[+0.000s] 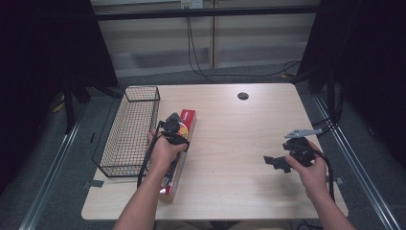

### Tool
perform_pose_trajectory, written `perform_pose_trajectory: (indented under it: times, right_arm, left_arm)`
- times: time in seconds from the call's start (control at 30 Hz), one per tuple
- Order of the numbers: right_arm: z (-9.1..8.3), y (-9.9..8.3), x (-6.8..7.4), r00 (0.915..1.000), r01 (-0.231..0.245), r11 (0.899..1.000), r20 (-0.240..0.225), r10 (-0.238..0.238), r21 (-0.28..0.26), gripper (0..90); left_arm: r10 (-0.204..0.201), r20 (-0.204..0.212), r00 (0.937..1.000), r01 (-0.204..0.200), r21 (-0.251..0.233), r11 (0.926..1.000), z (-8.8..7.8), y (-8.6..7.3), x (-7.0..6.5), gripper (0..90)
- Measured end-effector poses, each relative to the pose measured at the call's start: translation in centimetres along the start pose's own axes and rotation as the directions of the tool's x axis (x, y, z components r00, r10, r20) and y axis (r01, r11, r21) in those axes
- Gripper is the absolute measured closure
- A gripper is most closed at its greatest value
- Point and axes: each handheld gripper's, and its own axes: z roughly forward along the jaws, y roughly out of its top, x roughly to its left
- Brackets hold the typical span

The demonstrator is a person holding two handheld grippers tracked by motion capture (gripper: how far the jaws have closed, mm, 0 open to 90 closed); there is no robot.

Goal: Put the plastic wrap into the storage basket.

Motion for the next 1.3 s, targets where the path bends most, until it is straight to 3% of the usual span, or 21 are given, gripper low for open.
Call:
perform_pose_trajectory:
  times: [0.1,0.27,0.33,0.47,0.93,1.13,1.3]
  right_arm:
    - [0.0,0.0,0.0,1.0000,-0.002,1.000,-0.001,0.002,-0.003,2.9]
    - [-0.1,0.0,-0.1,1.0000,-0.006,1.000,0.000,0.006,-0.005,2.9]
    - [-0.1,0.0,-0.1,1.0000,-0.005,1.000,0.004,0.005,-0.005,2.9]
    - [-0.1,0.0,-0.1,1.0000,-0.006,1.000,0.000,0.006,-0.007,2.9]
    - [-0.2,0.2,0.0,1.0000,-0.005,1.000,-0.003,0.005,-0.014,2.8]
    - [-0.2,0.1,0.0,1.0000,-0.006,1.000,-0.002,0.006,-0.020,2.8]
    - [-0.3,0.1,0.0,1.0000,-0.007,1.000,-0.002,0.007,-0.019,2.8]
  left_arm:
    - [0.003,-0.016,0.9999,-0.002,0.010,0.9999,0.0,0.0,-0.2,41.9]
    - [-0.040,0.028,0.9988,0.040,0.030,0.9988,-0.5,0.2,0.0,42.8]
    - [-0.036,0.011,0.9993,0.036,0.020,0.9992,-1.0,0.2,0.0,42.9]
    - [-0.056,0.027,0.9980,0.056,0.019,0.9983,-2.6,0.5,0.4,43.1]
    - [-0.082,0.017,0.9964,0.082,-0.003,0.9966,-7.1,1.4,1.0,43.1]
    - [-0.093,0.009,0.9956,0.093,-0.011,0.9956,-8.3,1.6,1.2,43.1]
    - [-0.107,0.032,0.9938,0.107,-0.010,0.9942,-9.2,1.8,1.1,43.1]
